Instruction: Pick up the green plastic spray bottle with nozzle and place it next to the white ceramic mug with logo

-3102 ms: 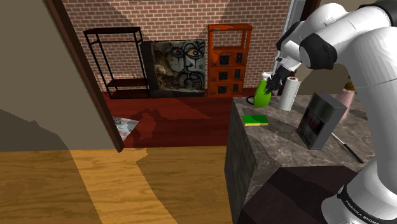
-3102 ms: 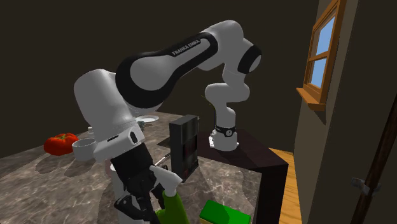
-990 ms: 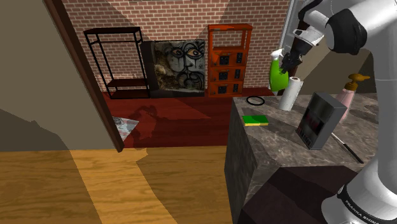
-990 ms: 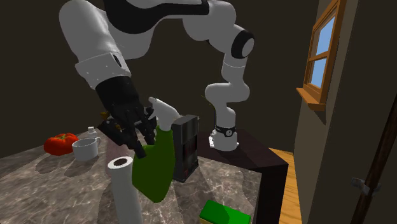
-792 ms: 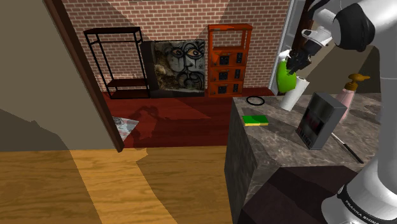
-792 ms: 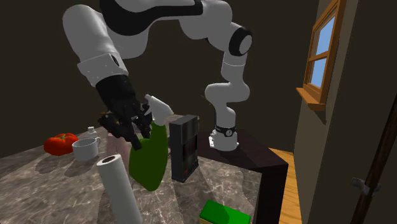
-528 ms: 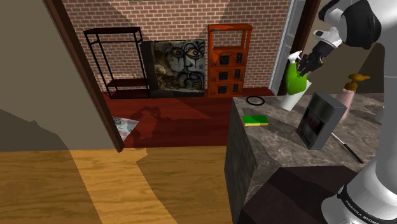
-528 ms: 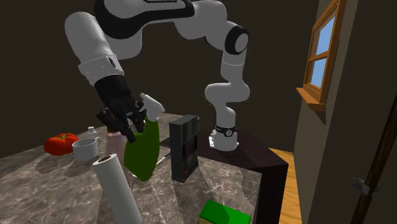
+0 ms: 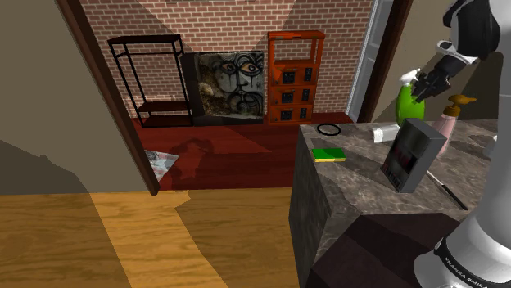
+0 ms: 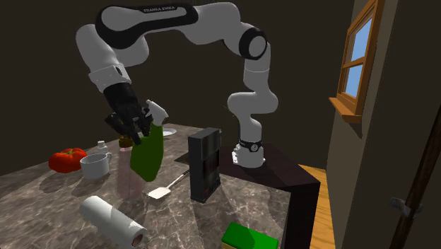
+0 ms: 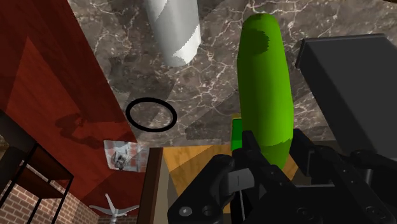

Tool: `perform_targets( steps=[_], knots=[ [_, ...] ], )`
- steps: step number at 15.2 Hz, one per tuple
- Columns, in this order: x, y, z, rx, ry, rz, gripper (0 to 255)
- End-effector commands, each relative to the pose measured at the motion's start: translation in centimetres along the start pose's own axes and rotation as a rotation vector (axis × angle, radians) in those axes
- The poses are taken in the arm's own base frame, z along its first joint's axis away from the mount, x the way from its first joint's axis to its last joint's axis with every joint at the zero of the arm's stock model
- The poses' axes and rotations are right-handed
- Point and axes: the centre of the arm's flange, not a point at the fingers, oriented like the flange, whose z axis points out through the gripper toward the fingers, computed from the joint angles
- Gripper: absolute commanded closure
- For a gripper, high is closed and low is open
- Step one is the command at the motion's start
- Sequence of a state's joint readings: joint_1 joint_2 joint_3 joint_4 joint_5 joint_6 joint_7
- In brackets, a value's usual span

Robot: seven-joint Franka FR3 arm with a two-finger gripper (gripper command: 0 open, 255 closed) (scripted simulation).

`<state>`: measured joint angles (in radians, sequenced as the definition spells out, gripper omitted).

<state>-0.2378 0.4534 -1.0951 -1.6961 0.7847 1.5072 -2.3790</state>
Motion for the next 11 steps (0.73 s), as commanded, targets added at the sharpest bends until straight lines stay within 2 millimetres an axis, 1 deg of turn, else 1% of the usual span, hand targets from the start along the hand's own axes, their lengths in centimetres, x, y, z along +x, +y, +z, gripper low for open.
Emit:
perform_targets(
  steps=[1, 11],
  knots=[
    [-1.9, -1.2, -1.4, 0.001, 0.000, -0.001, 255],
    [-12.1, -7.4, -7.2, 0.001, 0.000, -0.001, 255]
  ],
)
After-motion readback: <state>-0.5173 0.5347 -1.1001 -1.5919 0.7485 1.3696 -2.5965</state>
